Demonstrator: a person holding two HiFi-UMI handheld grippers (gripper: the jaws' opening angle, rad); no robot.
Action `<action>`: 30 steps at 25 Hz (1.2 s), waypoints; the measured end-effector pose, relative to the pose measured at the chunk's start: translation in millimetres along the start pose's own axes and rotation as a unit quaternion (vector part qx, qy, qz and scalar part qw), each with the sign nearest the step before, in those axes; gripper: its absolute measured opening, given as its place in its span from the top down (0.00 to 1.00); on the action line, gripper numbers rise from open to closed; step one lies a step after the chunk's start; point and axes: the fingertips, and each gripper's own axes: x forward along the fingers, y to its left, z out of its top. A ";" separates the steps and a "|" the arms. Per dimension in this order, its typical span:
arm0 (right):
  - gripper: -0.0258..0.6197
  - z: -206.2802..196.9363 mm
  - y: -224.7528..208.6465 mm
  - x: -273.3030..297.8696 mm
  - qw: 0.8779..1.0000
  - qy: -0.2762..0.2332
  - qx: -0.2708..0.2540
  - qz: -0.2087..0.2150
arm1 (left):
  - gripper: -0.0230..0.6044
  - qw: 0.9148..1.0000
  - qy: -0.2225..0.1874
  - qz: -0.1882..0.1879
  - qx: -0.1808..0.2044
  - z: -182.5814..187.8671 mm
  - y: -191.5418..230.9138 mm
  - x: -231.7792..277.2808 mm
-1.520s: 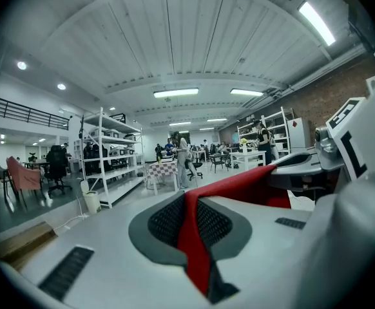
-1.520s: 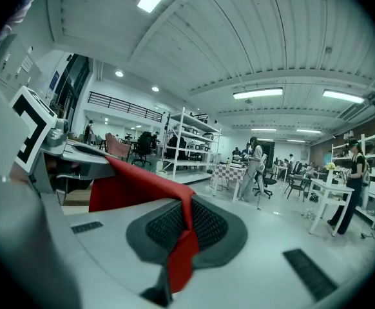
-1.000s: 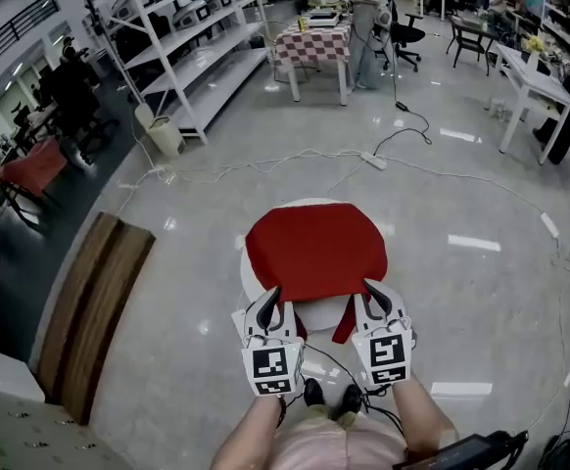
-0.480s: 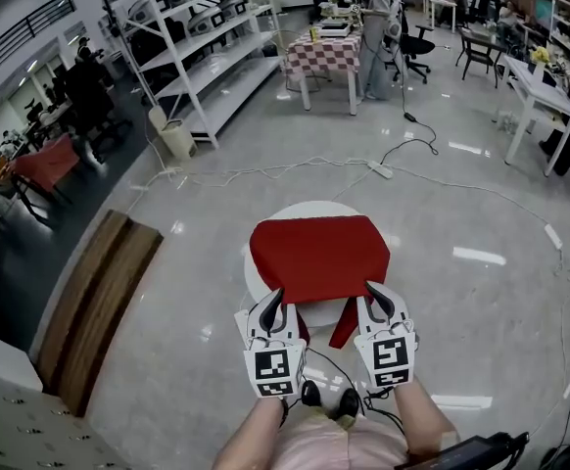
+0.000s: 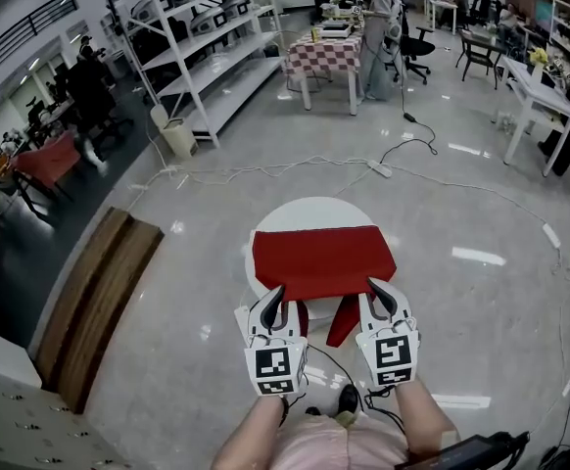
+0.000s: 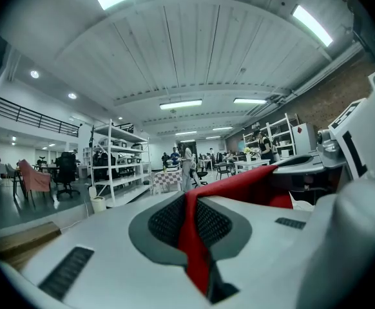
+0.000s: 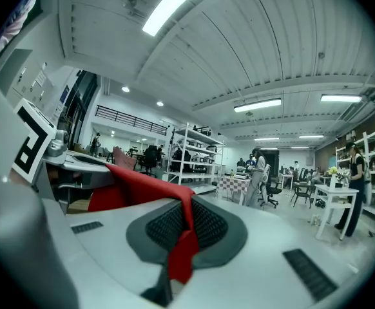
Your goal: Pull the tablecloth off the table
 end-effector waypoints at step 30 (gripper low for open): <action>0.91 7.3 82.3 -70.8 0.998 -0.006 0.004 -0.067 | 0.89 0.997 -0.031 -0.066 0.003 -7.0 23.2 -94.1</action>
